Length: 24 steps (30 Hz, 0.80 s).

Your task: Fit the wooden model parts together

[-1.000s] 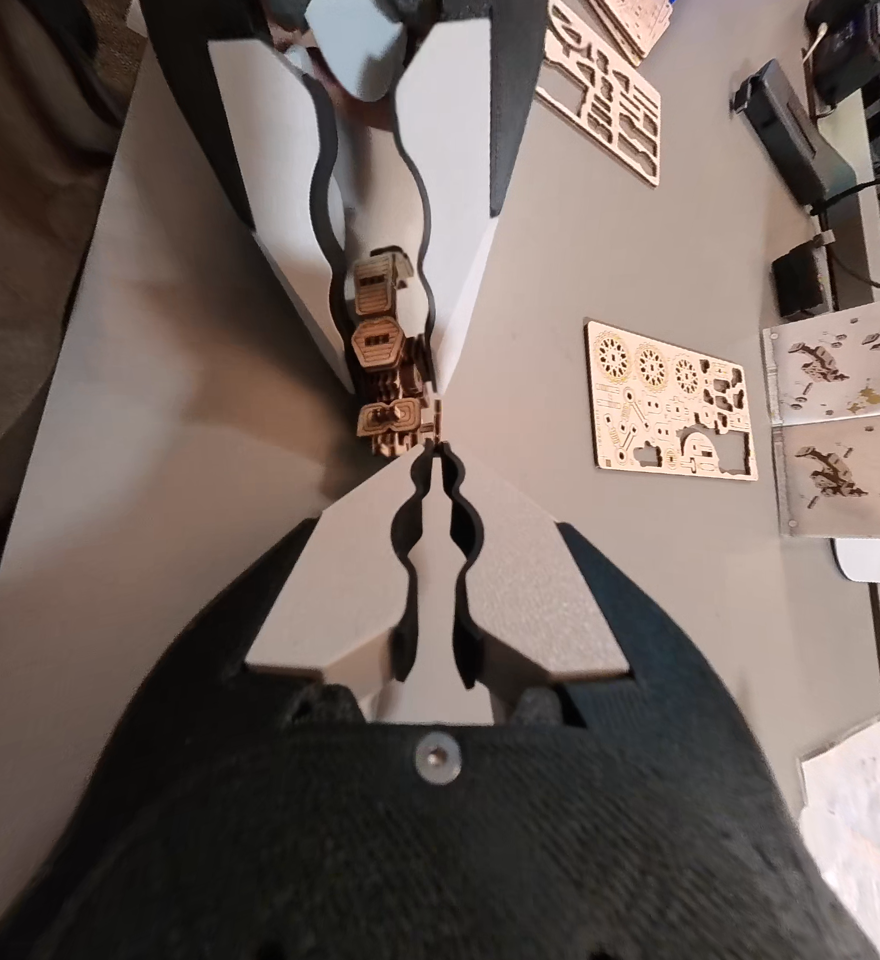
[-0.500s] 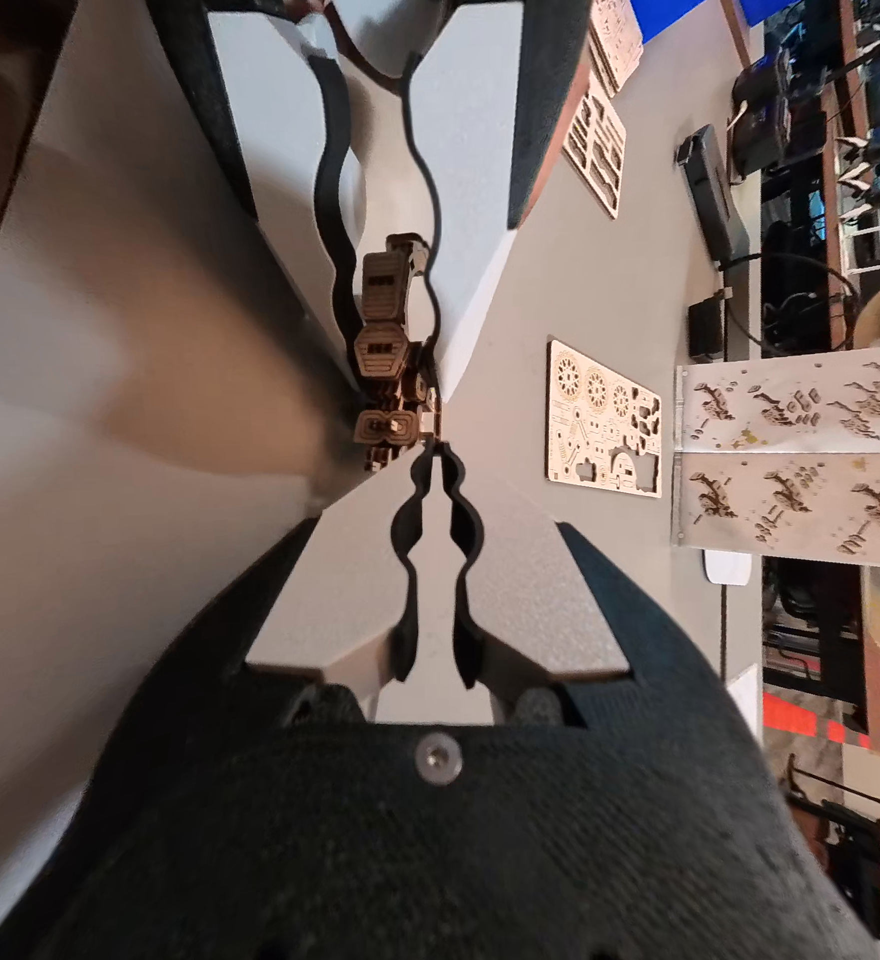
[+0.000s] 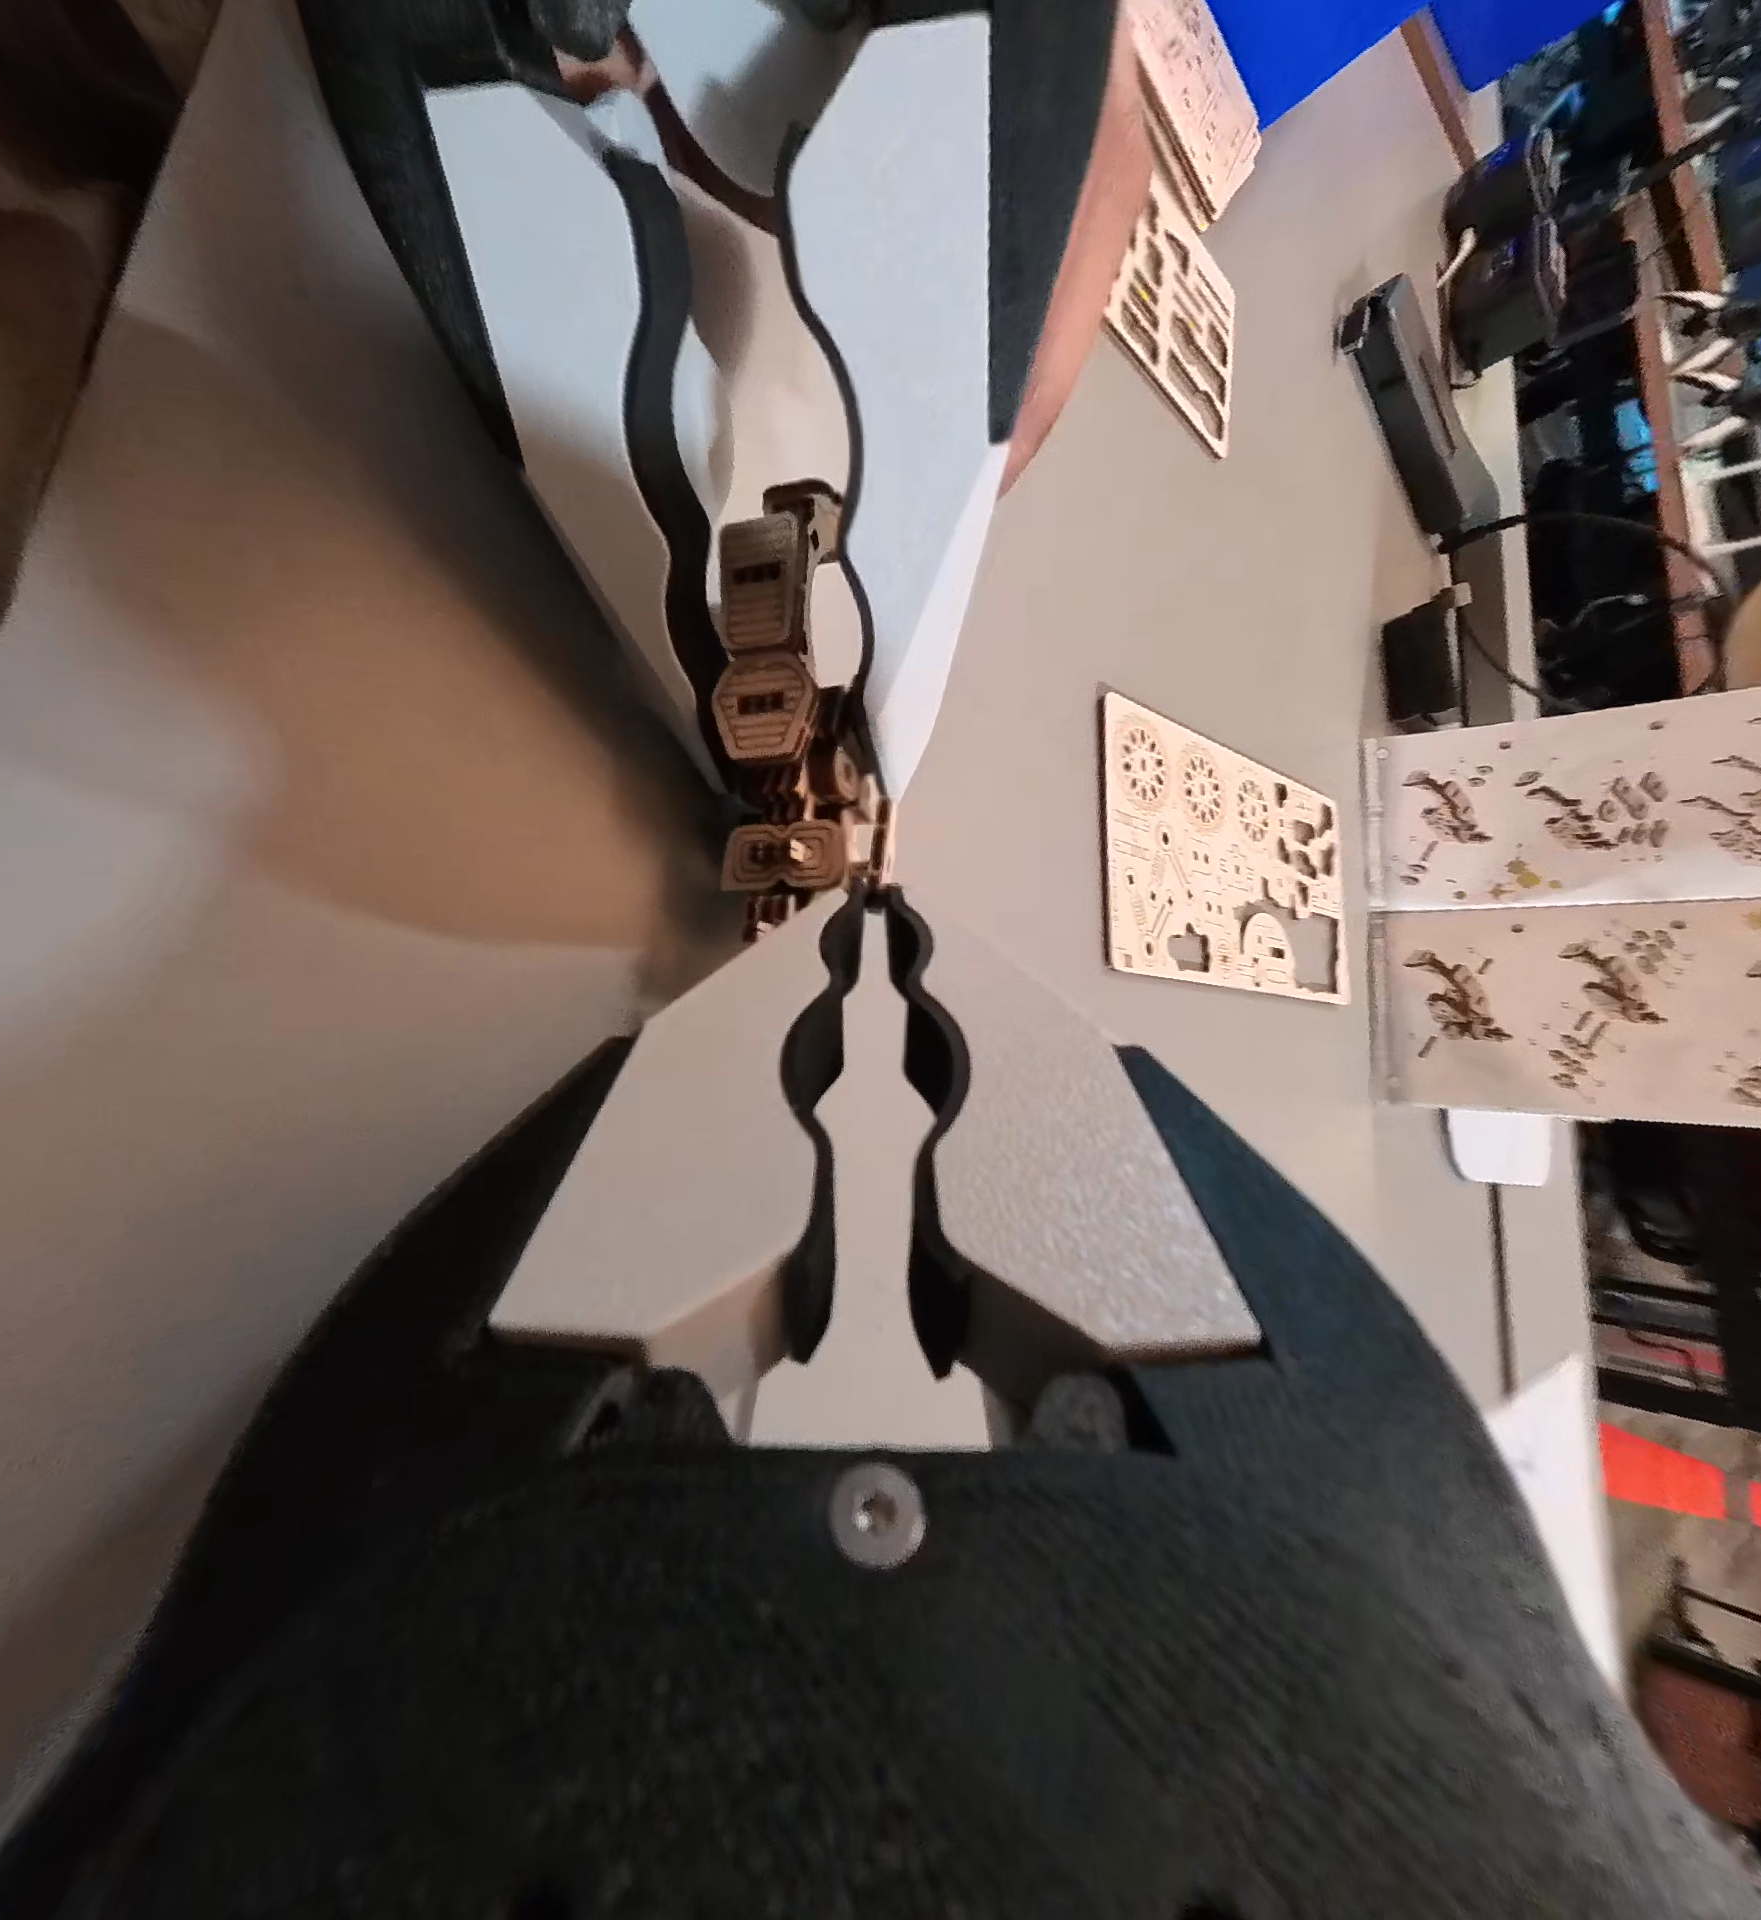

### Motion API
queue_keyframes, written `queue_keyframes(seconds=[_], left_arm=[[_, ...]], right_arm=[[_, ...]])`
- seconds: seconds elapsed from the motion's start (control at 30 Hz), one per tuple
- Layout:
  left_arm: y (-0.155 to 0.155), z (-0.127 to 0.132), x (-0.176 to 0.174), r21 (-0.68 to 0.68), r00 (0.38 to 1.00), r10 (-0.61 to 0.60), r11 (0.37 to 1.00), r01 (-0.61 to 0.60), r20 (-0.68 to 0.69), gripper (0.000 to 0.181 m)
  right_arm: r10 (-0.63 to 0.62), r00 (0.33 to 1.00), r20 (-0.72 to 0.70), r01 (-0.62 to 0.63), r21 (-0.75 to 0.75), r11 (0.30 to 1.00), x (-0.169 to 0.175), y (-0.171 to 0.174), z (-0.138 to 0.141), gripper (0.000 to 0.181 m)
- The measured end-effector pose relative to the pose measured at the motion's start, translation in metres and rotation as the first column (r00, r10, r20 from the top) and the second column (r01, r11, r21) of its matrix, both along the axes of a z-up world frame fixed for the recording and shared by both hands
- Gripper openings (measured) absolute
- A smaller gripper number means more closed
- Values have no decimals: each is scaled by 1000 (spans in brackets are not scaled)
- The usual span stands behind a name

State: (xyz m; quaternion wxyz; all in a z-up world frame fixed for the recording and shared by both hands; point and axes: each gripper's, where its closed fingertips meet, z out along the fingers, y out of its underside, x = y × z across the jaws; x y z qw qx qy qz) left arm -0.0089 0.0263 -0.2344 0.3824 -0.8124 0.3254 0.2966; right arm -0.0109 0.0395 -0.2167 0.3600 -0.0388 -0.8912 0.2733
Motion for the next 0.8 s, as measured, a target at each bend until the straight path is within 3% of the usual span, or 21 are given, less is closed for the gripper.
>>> queue_keyframes(seconds=[0.2,0.43,0.6,0.8], left_arm=[[-1,1,-4,30,995,-30,999,33,-91,30],[-4,1,-13,27,993,-14,999,17,-120,29],[-3,1,-13,26,989,-26,999,30,-143,30],[4,0,-3,45,974,-126,990,136,-189,30]], right_arm=[[-12,996,87,23,-132,991,2,2,6,0],[-91,989,118,115,-215,970,-10,29,11,0],[-23,942,335,172,-421,890,-4,10,11,11],[91,840,535,254,-535,806,-1,6,8,12]])
